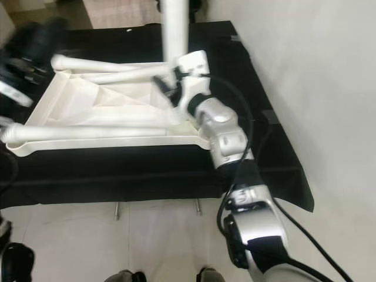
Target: Building children table
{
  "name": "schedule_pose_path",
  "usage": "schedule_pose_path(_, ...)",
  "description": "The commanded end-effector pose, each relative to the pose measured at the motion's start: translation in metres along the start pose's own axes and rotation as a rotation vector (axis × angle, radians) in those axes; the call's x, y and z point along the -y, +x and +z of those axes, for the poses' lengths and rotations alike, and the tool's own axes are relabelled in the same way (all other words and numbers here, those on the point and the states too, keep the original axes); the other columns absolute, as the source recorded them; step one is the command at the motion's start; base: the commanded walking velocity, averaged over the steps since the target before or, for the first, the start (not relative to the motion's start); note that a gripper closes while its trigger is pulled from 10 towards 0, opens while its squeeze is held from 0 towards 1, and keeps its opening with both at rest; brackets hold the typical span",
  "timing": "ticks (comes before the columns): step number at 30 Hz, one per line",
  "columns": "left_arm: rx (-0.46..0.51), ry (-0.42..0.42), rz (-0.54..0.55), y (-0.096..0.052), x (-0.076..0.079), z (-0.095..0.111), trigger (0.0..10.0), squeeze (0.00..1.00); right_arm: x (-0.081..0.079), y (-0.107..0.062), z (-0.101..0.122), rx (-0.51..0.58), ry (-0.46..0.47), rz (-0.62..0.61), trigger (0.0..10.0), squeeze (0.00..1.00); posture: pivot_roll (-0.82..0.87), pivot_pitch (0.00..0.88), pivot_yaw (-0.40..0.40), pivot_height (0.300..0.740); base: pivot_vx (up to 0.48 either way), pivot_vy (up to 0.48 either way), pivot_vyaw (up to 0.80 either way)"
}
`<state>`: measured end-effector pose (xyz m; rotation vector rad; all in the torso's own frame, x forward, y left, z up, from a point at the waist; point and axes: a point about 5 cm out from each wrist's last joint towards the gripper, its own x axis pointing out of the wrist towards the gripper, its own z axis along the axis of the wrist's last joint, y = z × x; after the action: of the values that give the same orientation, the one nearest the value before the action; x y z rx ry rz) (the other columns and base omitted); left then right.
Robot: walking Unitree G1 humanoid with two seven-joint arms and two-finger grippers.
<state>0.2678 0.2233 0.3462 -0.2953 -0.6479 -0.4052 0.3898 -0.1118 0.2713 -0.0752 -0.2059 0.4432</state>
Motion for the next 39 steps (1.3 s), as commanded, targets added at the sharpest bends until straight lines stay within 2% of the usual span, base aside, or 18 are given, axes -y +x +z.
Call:
schedule_pose_path(1, 0.012, 0.035, 0.014, -0.004, -0.001, 0.007, 10.0, 1.0, -0.002, 0.004, 0.007, 0.031, -0.008, -0.013, 0.0, 0.0, -0.04, 0.142, 0.025, 0.74, 0.0, 0.0, 0.0)
schedule_pose_path(2, 0.009, 0.056, 0.058, -0.009, -0.006, 0.008, 10.0, 1.0, 0.007, 0.003, 0.006, 0.031, -0.012, -0.066, 0.0, 0.0, -0.03, 0.149, 0.021, 0.74, 0.0, 0.0, 0.0)
schedule_pose_path(3, -0.07, 0.108, 0.19, -0.026, -0.016, -0.008, 10.0, 1.0, 0.018, 0.001, 0.002, 0.02, -0.012, -0.115, 3.7, 0.0, -0.02, 0.157, 0.018, 0.74, 0.0, 0.0, 0.0)
schedule_pose_path(4, -0.1, 0.124, 0.227, -0.031, -0.019, -0.015, 10.0, 1.0, 0.02, 0.001, 0.001, 0.014, -0.014, -0.12, 3.7, 0.0, -0.02, 0.157, 0.018, 0.74, 0.0, 0.0, 0.0)
schedule_pose_path(5, -0.161, 0.142, 0.262, -0.04, -0.019, -0.029, 10.0, 0.0, 0.02, 0.001, -0.001, 0.015, 0.009, -0.114, 10.0, 0.0, -0.02, 0.179, 0.02, 0.74, 0.0, 0.0, 0.0)
schedule_pose_path(7, -0.22, 0.157, 0.286, -0.049, -0.018, -0.043, 10.0, 0.0, 0.021, 0.001, -0.001, 0.02, 0.037, -0.106, 10.0, 0.0, -0.02, 0.186, 0.021, 0.74, 0.0, 0.0, 0.0)
schedule_pose_path(8, -0.22, 0.157, 0.286, -0.049, -0.018, -0.043, 10.0, 0.0, 0.021, 0.001, -0.001, 0.02, 0.037, -0.106, 10.0, 0.0, -0.02, 0.186, 0.021, 0.74, 0.0, 0.0, 0.0)
schedule_pose_path(9, -0.325, 0.138, 0.297, -0.069, -0.006, -0.072, 10.0, 0.0, 0.023, 0.0, -0.007, 0.029, 0.1, -0.094, 10.0, 0.0, -0.03, 0.211, 0.02, 0.74, 0.0, 0.0, 0.0)
schedule_pose_path(11, -0.424, 0.107, 0.3, -0.086, 0.01, -0.096, 10.0, 0.0, 0.023, -0.003, -0.008, 0.045, 0.143, -0.071, 10.0, 0.0, -0.03, 0.231, 0.019, 0.74, 0.0, 0.0, 0.0)
schedule_pose_path(13, -0.485, 0.084, 0.294, -0.097, 0.021, -0.109, 10.0, 0.0, 0.019, -0.004, -0.009, 0.062, 0.163, -0.026, 10.0, 0.0, -0.04, 0.242, 0.02, 0.74, 0.0, 0.0, 0.0)
schedule_pose_path(16, -0.512, 0.069, 0.285, -0.103, 0.027, -0.115, 10.0, 0.0, 0.015, -0.005, -0.01, 0.067, 0.167, 0.01, 10.0, 0.0, -0.04, 0.25, 0.02, 0.74, 0.0, 0.0, 0.0)
schedule_pose_path(18, -0.564, 0.035, 0.271, -0.114, 0.04, -0.125, 10.0, 0.0, 0.005, -0.008, -0.012, 0.08, 0.18, 0.093, 10.0, 0.0, -0.04, 0.257, 0.019, 0.74, 0.0, -0.234, 0.0)
schedule_pose_path(24, -0.62, 0.014, 0.287, -0.128, 0.052, -0.138, 10.0, 0.0, -0.013, -0.013, -0.013, 0.114, 0.208, 0.203, 10.0, 0.0, -0.04, 0.257, 0.022, 0.74, 0.0, -0.478, 0.0)
schedule_pose_path(28, -0.622, 0.074, 0.308, -0.131, 0.051, -0.137, 10.0, 0.0, -0.021, -0.014, -0.015, 0.113, 0.185, 0.239, 10.0, 0.0, -0.03, 0.245, 0.025, 0.74, 0.0, 0.0, 0.0)
schedule_pose_path(34, -0.629, 0.19, 0.251, -0.134, 0.061, -0.138, 10.0, 0.0, -0.039, -0.014, -0.014, 0.12, 0.144, 0.347, 10.0, 0.0, -0.03, 0.227, 0.024, 0.74, 0.0, 0.0, 0.0)
schedule_pose_path(39, -0.627, 0.225, 0.245, -0.134, 0.063, -0.138, 10.0, 0.0, -0.043, -0.015, -0.013, 0.117, 0.106, 0.393, 10.0, 0.0, -0.03, 0.228, 0.025, 0.74, 0.0, 0.0, 0.0)
